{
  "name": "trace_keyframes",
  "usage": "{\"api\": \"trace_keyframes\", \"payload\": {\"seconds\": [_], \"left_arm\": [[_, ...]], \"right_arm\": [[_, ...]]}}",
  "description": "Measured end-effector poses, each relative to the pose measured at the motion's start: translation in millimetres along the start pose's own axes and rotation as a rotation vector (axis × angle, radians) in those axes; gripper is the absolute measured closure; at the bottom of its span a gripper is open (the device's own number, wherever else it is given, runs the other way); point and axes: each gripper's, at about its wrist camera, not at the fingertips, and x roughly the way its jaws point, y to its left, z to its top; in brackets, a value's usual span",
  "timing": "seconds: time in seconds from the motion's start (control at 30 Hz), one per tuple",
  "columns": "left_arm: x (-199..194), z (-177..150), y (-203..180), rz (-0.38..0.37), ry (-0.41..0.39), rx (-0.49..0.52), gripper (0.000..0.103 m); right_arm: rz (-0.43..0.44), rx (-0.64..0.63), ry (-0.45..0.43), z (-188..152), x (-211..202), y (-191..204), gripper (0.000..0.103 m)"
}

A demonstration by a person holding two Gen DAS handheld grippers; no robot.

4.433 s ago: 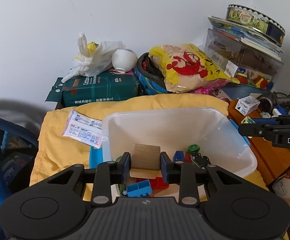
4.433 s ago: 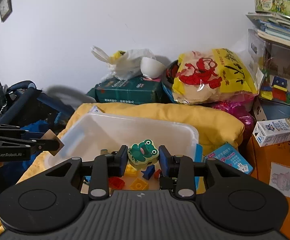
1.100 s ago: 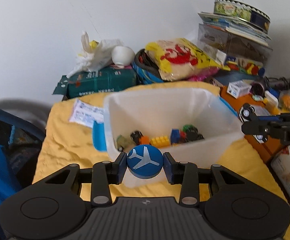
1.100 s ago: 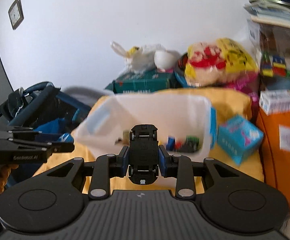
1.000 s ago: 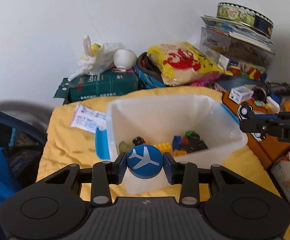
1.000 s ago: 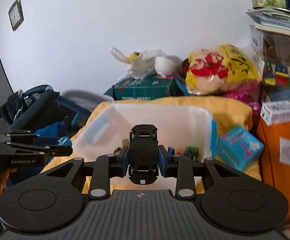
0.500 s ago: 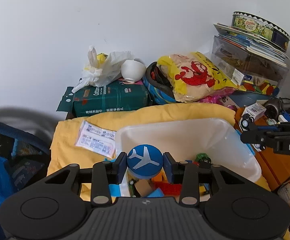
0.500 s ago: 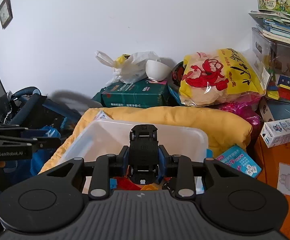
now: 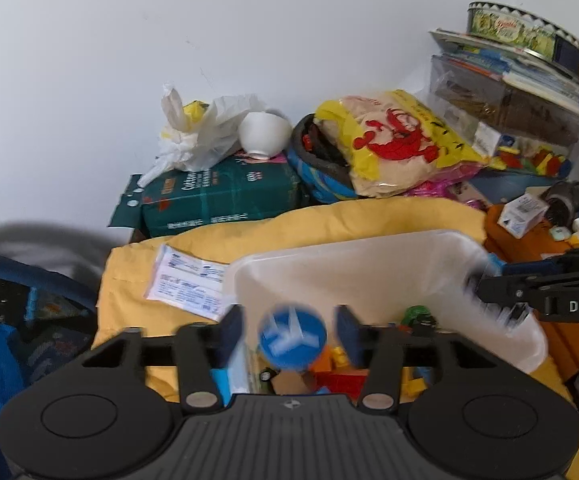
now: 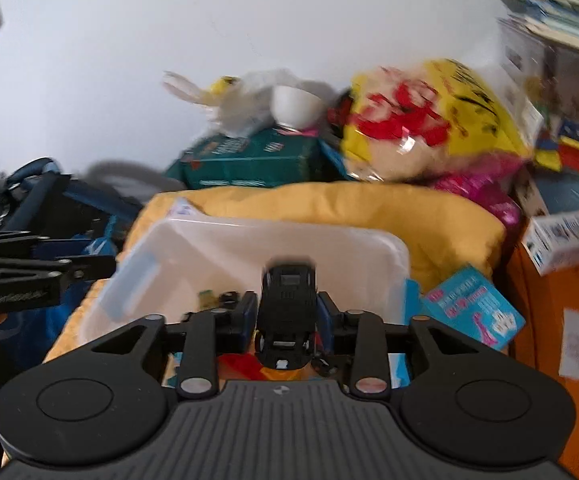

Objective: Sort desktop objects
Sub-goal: 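Open both tools to drop the airplane disc and black car into the bin, then grasp a green brick with the left tool while the right tool grasps a yellow brick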

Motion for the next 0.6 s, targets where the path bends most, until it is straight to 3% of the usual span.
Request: {"api": "trace_keyframes", "payload": {"seconds": [0.1,0.2,0.37,0.47,0.6], "left_arm": [[1,-9,-2,0.011,0.005,0.008,0.037],[-10,-24,-7,-0.010,-0.004,0.020,0.037],[-38,-88,-40,-0.156,0.002,0.020,0.036],[-31,-131,-72,-0.194,0.058,0.103,0.036],[-3,-169,-96,-0.224,0.153,0.100,0.036]], "right_arm": [[-0.024,-0.008,-0.005,-5,2,-1,0.041],[-0.014,-0.011,-0.018,-14,-6,-2,0.040],[0.020,-0.021,-0.096,-45,-43,-1,0.039],[-0.001,-0.065,-0.117,-75,-62,3,0.036],[-0.009,-0.061,-0.072,-110,-70,-1,0.035]]}}
